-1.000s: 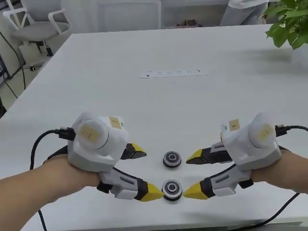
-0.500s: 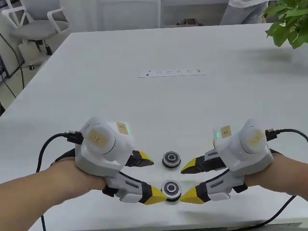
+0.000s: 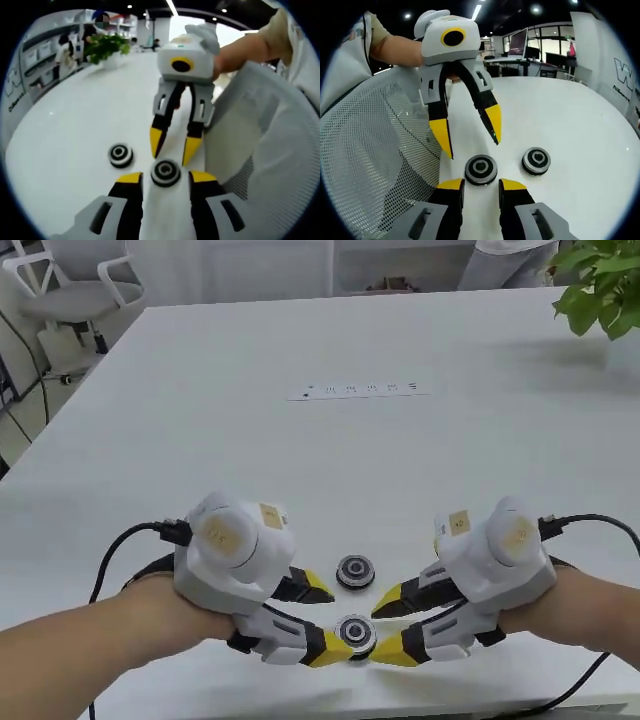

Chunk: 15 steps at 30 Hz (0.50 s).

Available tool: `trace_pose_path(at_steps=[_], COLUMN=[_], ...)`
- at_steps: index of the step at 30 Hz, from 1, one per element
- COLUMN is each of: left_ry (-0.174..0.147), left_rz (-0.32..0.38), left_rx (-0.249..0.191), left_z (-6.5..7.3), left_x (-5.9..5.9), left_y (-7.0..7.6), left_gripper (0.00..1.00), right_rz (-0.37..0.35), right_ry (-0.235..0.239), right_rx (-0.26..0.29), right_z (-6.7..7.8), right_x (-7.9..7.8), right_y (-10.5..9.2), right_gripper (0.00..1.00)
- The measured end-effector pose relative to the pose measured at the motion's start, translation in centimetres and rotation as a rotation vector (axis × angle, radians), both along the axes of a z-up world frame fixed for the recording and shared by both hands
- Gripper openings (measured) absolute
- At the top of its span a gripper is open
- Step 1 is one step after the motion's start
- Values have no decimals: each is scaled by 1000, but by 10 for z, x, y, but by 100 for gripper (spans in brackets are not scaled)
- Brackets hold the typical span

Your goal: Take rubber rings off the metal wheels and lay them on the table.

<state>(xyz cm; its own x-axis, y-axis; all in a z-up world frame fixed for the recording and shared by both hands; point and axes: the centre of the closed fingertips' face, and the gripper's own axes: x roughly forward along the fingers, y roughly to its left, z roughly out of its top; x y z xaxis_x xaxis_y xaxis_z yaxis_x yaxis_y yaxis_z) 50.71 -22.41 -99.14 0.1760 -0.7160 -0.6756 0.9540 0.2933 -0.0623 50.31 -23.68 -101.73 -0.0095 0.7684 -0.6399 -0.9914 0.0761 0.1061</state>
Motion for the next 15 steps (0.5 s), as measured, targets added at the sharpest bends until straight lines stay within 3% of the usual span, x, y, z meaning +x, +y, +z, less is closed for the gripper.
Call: trace_pose_path(at_steps=[15], left_ry=[4], left_rz=[-18], left_rx=[27], left_z=[-11], left_x=[-4], left_y=[-7], left_gripper=[25], right_rz=[7], right_ry=[-6], right_rx=[-7], right_z=[-3], right_x=[-1], right_y=[1], right_gripper=[20])
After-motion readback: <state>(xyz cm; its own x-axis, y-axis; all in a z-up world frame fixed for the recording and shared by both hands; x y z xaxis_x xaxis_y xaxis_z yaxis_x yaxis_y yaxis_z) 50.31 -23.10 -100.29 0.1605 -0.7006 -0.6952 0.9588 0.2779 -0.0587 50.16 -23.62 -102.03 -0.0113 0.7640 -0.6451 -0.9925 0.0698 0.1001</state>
